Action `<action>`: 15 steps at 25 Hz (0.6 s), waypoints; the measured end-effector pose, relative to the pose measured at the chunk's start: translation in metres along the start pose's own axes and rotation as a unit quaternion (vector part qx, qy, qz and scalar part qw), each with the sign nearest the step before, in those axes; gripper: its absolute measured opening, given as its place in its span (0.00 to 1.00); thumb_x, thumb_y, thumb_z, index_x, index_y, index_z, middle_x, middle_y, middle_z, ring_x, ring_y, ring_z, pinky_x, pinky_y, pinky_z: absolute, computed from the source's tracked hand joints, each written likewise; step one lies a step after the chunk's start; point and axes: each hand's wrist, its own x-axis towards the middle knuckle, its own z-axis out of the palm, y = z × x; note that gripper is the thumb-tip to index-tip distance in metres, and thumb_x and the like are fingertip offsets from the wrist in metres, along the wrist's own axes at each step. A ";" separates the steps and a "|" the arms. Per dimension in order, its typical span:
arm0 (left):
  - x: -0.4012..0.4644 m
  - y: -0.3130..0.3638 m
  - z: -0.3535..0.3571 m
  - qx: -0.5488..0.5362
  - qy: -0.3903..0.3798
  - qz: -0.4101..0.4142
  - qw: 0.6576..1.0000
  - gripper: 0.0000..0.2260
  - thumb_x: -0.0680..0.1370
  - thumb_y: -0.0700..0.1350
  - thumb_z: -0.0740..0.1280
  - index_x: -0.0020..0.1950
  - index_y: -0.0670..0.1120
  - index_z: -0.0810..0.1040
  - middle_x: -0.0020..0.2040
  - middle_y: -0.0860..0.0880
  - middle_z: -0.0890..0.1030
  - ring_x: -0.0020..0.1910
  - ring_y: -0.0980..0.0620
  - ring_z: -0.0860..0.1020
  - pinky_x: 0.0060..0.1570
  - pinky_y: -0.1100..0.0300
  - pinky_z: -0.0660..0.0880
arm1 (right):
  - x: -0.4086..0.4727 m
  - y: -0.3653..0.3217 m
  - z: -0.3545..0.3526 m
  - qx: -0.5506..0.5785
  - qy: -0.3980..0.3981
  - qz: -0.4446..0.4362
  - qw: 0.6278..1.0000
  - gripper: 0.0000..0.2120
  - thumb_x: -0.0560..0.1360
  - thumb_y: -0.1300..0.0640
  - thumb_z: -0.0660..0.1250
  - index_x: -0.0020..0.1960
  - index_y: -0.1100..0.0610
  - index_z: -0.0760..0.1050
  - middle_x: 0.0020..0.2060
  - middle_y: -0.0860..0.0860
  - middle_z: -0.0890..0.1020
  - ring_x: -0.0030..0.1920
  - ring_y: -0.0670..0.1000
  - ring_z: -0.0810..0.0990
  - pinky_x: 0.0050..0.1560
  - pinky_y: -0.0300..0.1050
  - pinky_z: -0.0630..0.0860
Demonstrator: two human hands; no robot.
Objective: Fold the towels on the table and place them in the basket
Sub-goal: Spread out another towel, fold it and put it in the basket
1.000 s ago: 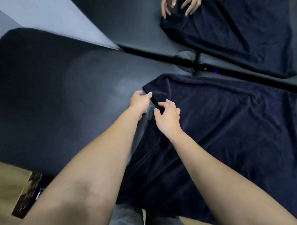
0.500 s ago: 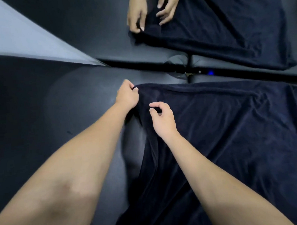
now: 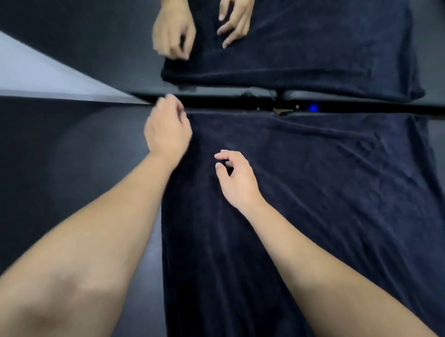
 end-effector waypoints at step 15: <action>-0.109 0.217 0.142 0.121 -0.286 0.298 0.903 0.27 0.85 0.58 0.55 0.81 0.49 0.59 0.83 0.49 0.55 0.82 0.46 0.49 0.80 0.46 0.47 | 0.009 0.103 -0.246 -0.166 0.191 0.126 0.959 0.19 0.83 0.51 0.61 0.73 0.52 0.71 0.77 0.49 0.67 0.76 0.55 0.63 0.75 0.57 0.59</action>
